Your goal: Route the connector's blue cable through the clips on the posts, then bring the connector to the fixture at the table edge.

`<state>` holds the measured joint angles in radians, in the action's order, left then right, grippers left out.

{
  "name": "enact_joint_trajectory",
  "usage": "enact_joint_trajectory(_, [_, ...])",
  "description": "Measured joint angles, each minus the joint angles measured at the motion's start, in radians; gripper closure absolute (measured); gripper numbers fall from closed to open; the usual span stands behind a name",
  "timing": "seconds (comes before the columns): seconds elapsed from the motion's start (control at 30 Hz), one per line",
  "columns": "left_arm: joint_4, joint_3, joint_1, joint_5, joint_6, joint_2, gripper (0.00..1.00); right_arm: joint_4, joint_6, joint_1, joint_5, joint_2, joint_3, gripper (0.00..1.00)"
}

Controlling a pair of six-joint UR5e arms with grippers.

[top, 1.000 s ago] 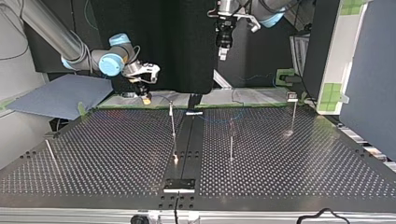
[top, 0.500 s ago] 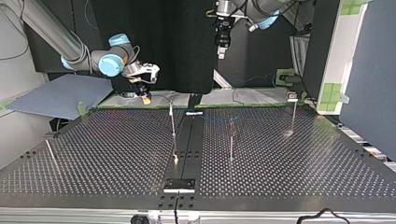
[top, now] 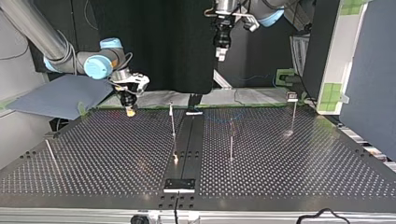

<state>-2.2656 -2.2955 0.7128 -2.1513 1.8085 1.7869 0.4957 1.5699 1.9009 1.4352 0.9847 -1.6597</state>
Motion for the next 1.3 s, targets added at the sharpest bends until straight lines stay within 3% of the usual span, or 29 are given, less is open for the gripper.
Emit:
enact_joint_trajectory(0.2, [-0.001,-0.011,-0.006,0.0,0.003,-0.05,0.0,-0.001,0.046,-0.026,0.052,0.026,0.0,1.0])
enact_joint_trajectory(0.3, [0.0,-0.016,-0.008,0.001,0.003,-0.059,0.0,-0.003,0.054,-0.036,0.079,0.028,0.0,1.0])
enact_joint_trajectory(0.5, [0.001,-0.019,-0.012,0.007,0.004,-0.062,0.0,-0.004,0.057,-0.055,0.121,0.032,0.001,1.0])
enact_joint_trajectory(0.73, [0.012,-0.019,-0.018,0.017,0.003,-0.041,0.0,-0.001,0.059,-0.078,0.128,0.067,0.007,1.0])
enact_joint_trajectory(1.1, [0.071,-0.019,-0.012,0.013,0.003,0.043,0.0,0.01,0.062,-0.109,0.129,0.154,0.016,1.0])
enact_joint_trajectory(1.3, [0.073,-0.023,-0.006,0.012,0.002,0.048,0.0,0.012,0.06,-0.139,0.145,0.164,0.016,1.0])
